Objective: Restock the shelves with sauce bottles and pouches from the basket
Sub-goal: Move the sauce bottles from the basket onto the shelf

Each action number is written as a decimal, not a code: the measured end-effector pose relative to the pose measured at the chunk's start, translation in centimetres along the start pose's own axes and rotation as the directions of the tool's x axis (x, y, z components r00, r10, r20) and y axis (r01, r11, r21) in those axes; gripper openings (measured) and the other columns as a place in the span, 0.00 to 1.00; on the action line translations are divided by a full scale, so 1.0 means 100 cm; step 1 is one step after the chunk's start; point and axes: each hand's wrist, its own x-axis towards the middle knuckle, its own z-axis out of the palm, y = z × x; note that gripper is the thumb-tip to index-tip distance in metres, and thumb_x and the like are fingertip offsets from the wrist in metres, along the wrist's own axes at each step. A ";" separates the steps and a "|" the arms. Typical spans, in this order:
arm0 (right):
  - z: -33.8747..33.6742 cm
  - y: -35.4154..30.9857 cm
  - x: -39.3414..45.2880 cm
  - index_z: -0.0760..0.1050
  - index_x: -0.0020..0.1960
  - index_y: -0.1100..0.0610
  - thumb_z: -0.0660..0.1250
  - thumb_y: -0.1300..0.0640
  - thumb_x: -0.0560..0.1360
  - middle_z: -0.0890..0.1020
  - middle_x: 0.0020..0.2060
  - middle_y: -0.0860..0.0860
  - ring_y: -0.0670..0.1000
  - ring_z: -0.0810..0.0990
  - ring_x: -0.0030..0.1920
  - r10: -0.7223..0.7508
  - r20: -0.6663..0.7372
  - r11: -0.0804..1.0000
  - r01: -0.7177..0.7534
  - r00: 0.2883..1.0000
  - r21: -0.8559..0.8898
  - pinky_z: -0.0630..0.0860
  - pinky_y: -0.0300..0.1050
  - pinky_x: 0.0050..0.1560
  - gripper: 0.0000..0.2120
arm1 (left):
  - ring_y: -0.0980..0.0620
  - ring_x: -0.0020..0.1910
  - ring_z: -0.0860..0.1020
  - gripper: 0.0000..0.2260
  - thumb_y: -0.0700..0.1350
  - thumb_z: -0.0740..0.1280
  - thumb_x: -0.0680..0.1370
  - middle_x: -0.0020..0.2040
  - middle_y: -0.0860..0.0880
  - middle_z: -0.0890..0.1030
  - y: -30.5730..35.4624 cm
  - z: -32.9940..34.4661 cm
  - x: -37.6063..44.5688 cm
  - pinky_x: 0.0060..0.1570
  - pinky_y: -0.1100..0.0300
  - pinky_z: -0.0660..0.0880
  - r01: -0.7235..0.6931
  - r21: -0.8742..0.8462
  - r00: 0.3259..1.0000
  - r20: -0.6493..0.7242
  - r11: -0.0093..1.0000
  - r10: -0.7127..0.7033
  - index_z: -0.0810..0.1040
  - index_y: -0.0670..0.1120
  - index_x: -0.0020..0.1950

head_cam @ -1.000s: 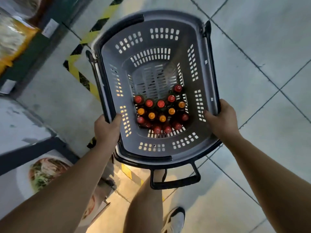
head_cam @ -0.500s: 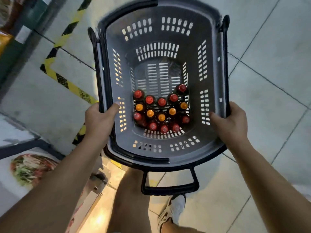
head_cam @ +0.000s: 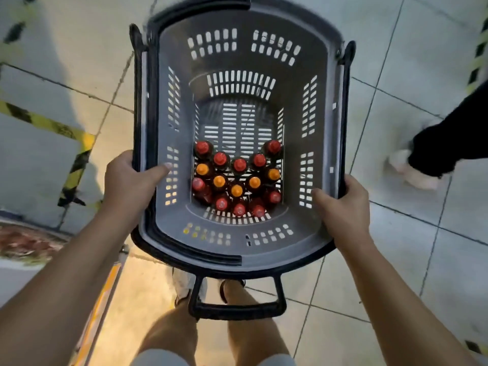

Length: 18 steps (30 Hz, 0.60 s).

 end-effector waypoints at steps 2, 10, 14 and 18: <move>-0.013 0.028 -0.025 0.78 0.53 0.46 0.73 0.51 0.67 0.84 0.44 0.42 0.42 0.84 0.43 0.022 -0.027 1.000 -0.022 0.999 -0.016 0.84 0.47 0.42 0.15 | 0.53 0.42 0.86 0.16 0.55 0.77 0.67 0.45 0.54 0.87 -0.016 0.008 -0.025 0.45 0.48 0.84 0.003 0.023 1.000 0.031 1.000 -0.003 0.83 0.52 0.51; -0.015 0.132 -0.113 0.79 0.56 0.47 0.74 0.50 0.67 0.84 0.45 0.41 0.40 0.83 0.42 0.096 -0.035 0.995 -0.097 0.995 -0.019 0.77 0.38 0.37 0.18 | 0.59 0.38 0.83 0.07 0.48 0.74 0.71 0.41 0.56 0.84 -0.104 0.016 -0.108 0.37 0.58 0.80 -0.005 0.101 0.995 0.103 0.995 -0.006 0.79 0.56 0.45; 0.001 0.172 -0.137 0.79 0.58 0.49 0.73 0.51 0.67 0.85 0.47 0.45 0.44 0.84 0.44 0.092 0.027 0.995 -0.091 0.995 -0.035 0.78 0.38 0.39 0.20 | 0.47 0.44 0.85 0.08 0.49 0.73 0.70 0.45 0.49 0.85 -0.149 0.011 -0.141 0.44 0.44 0.84 0.036 0.155 0.997 0.068 0.987 -0.047 0.80 0.53 0.48; 0.017 0.203 -0.155 0.79 0.59 0.49 0.74 0.51 0.66 0.85 0.49 0.47 0.42 0.83 0.44 0.087 0.067 0.994 -0.082 0.994 -0.077 0.77 0.37 0.40 0.22 | 0.44 0.47 0.85 0.16 0.47 0.71 0.69 0.48 0.46 0.86 -0.188 0.002 -0.175 0.47 0.42 0.83 0.058 0.151 0.998 0.021 0.987 -0.061 0.82 0.45 0.55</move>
